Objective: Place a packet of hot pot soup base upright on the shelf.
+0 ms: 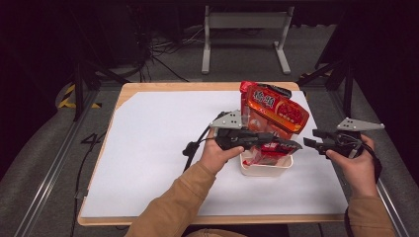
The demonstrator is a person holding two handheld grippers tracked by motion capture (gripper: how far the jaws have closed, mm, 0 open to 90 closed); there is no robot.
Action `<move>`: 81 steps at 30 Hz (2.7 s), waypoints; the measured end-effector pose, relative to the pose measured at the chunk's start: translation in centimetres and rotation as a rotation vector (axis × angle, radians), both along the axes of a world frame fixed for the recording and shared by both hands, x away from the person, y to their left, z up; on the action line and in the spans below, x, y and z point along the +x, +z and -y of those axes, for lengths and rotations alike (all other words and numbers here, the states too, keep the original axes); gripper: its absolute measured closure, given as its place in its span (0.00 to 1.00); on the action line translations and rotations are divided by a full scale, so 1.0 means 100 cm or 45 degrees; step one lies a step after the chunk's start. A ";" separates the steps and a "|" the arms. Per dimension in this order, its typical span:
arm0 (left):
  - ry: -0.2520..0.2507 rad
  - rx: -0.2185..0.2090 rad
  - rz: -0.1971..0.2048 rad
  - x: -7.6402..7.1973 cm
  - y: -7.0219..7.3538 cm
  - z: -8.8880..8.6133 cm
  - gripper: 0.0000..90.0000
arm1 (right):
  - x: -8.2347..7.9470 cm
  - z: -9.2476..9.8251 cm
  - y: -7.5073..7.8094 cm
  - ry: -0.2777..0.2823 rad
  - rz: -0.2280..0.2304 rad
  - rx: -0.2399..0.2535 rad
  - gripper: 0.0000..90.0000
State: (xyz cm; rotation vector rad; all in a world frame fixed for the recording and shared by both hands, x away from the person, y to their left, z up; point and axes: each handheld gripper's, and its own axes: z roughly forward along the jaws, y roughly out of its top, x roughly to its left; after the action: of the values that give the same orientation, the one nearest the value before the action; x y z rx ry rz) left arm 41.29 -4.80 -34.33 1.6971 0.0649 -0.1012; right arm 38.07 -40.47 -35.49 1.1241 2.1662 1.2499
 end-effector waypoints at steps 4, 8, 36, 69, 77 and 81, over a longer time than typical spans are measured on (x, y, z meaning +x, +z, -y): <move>0.008 0.011 -0.006 0.000 -0.005 0.002 1.00 | 0.000 0.001 0.000 -0.001 0.002 0.001 0.48; 0.011 0.027 -0.017 0.001 -0.009 0.001 1.00 | 0.000 0.001 0.000 -0.001 0.002 0.002 0.48; 0.078 0.111 -0.091 0.011 -0.027 -0.024 0.96 | 0.002 -0.002 -0.002 0.008 -0.013 0.004 0.47; 0.247 0.132 -0.120 0.005 -0.007 -0.062 0.39 | 0.009 -0.012 -0.005 0.021 -0.029 0.018 0.41; 0.361 0.143 -0.089 0.002 0.007 -0.099 0.33 | 0.009 -0.013 -0.005 0.028 -0.027 0.021 0.40; 0.423 0.173 -0.079 0.000 0.010 -0.119 0.32 | 0.009 -0.013 -0.006 0.035 -0.016 0.023 0.39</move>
State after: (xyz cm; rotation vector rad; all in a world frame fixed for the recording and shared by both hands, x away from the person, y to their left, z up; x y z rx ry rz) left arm 41.26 7.12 -33.37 1.7958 0.4059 0.1008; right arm 38.93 -39.19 -36.05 1.1159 2.1913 1.2802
